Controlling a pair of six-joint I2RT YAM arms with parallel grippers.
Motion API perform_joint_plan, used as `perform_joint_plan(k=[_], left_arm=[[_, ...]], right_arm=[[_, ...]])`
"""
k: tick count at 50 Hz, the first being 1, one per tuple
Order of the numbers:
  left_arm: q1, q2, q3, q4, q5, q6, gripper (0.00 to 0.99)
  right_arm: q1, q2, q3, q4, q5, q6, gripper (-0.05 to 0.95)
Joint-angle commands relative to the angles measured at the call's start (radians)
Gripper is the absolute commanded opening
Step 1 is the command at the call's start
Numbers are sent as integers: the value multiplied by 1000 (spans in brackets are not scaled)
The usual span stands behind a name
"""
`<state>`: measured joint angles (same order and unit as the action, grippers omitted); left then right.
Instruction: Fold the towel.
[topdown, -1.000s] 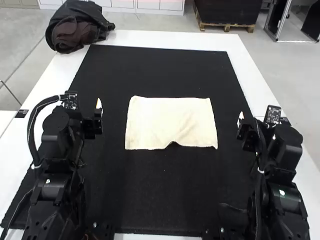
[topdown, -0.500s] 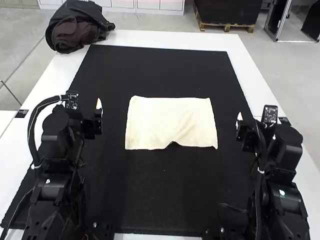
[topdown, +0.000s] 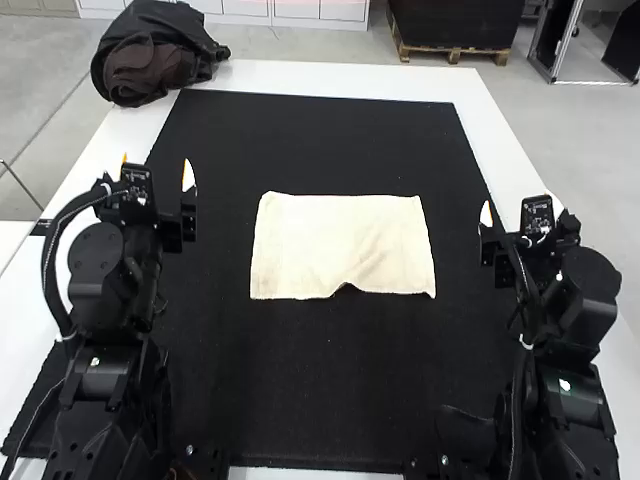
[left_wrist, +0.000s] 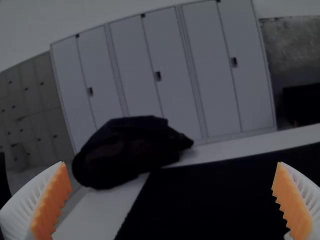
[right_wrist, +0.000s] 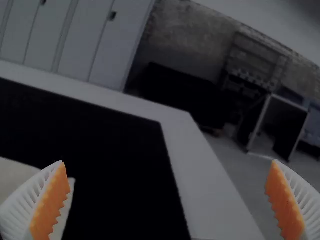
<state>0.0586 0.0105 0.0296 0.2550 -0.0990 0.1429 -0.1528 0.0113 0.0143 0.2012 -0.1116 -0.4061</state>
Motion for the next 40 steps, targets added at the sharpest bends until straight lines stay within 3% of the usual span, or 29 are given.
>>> perform_joint_plan(k=[1, 5, 14, 25, 33, 37, 40], left_arm=[[-9, 51, 119, 21, -13, 15, 938], [-11, 149, 204, 29, -8, 11, 939], [-8, 437, 394, 72, 19, -83, 943], [-11, 755, 498, 144, 10, -97, 936], [-11, 985, 530, 136, 15, -114, 938], [-11, 1074, 529, 167, -16, -109, 938], [-14, 1129, 520, 207, -10, -112, 936]], right_arm=[[-22, 21, 88, 10, -56, 36, 898], [-24, 81, 173, 12, -69, 82, 898], [-25, 352, 412, 10, -63, 243, 902], [-22, 762, 665, -82, -56, 398, 903], [-16, 997, 714, -123, -51, 418, 900], [-14, 1081, 702, -120, -43, 418, 900], [-14, 1121, 674, -82, -14, 418, 900]])
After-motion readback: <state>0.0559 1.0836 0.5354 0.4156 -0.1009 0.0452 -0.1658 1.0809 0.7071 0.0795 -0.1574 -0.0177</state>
